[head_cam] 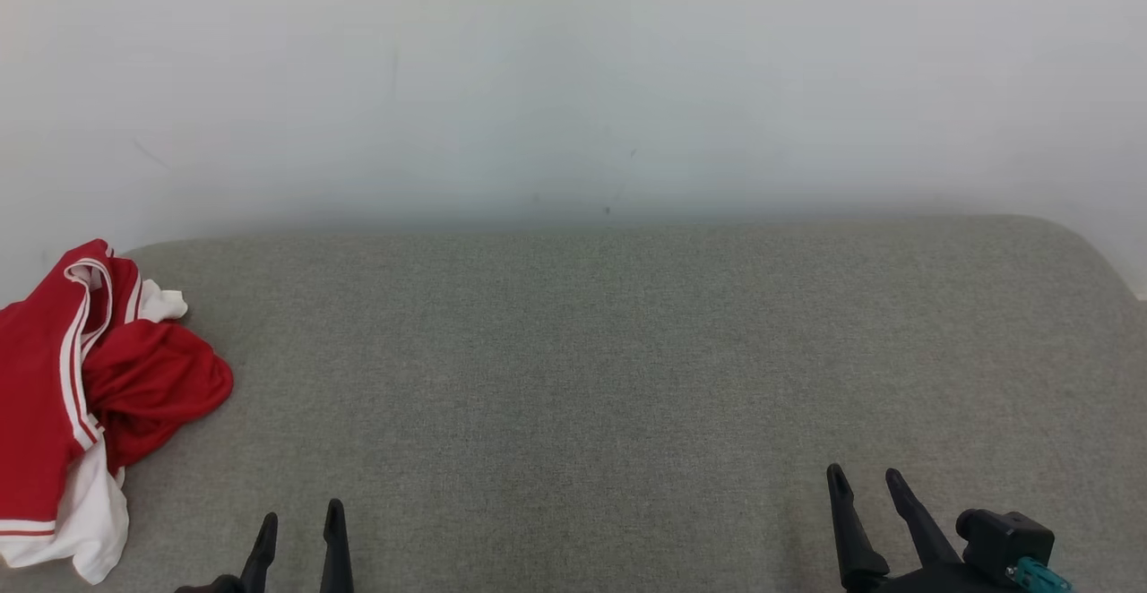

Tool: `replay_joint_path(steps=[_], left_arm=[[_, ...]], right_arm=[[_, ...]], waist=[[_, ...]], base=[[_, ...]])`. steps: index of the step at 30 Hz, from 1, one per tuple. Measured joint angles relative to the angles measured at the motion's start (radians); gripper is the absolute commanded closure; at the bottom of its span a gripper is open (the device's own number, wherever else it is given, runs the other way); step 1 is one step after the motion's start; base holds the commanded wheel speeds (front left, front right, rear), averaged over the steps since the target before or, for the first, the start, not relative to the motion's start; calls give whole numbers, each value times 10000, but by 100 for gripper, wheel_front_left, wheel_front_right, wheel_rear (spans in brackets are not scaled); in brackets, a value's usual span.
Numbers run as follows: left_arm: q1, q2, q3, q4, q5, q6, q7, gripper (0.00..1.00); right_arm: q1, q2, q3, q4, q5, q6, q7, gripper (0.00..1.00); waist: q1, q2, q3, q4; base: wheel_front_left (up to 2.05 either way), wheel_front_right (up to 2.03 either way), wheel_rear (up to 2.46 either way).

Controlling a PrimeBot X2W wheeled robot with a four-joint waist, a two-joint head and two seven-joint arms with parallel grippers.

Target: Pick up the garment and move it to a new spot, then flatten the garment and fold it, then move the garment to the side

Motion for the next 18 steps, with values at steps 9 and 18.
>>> replay_joint_path(steps=[9, 18], left_arm=[[0, 4, -27, 136, 617, 12, -180, 0], [0, 8, 4, 222, 1110, 69, -359, 0]], right_arm=[[6, 0, 61, -27, -819, 0, -84, 0], [35, -2, 155, -35, -1469, 0, -188, 0]], waist=[[0, 0, -47, 13], [0, 0, -90, 29]], base=[[0, 0, 0], [0, 0, 0]])
